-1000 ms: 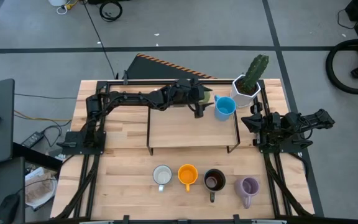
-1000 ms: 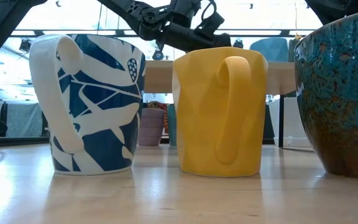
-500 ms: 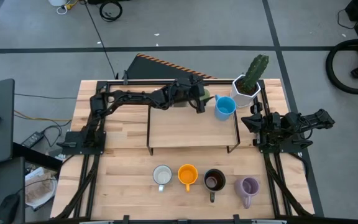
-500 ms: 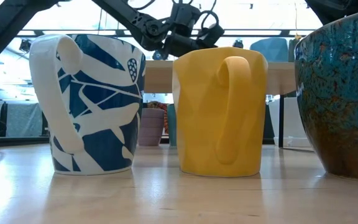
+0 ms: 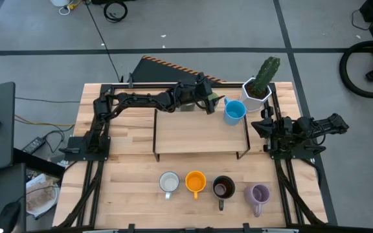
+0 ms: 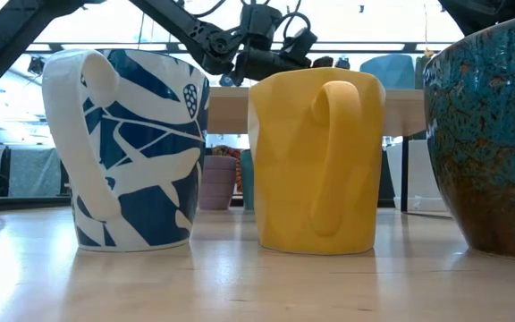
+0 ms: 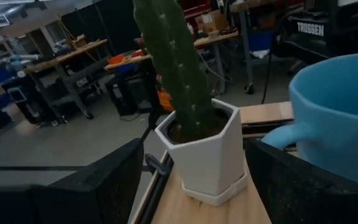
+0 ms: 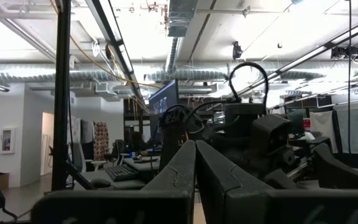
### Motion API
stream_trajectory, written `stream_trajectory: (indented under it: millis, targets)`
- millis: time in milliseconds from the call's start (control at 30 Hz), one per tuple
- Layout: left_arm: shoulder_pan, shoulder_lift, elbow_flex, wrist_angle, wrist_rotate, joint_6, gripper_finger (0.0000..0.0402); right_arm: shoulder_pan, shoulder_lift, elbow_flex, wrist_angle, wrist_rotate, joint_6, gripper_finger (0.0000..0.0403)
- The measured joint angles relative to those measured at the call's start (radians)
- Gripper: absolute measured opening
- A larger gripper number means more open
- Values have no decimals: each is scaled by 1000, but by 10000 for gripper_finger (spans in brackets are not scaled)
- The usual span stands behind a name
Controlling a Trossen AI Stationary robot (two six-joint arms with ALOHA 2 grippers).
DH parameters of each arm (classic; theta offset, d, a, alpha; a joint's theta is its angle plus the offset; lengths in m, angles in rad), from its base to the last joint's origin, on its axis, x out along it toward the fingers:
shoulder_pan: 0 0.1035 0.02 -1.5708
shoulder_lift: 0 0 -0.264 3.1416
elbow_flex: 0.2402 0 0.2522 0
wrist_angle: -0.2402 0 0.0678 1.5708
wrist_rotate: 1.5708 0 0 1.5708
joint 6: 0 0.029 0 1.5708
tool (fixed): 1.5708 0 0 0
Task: Place coffee mugs
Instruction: Put the light blue mug on the shelf
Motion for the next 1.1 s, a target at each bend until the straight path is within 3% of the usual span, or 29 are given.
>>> stream_trajectory:
  millis: [567,1100]
  targets:
    - [8,44,-1,29,17,-37,288,0,0,0,17,0,-21,18]
    - [-1,74,0,158,14,-135,288,0,0,0,31,0,-37,18]
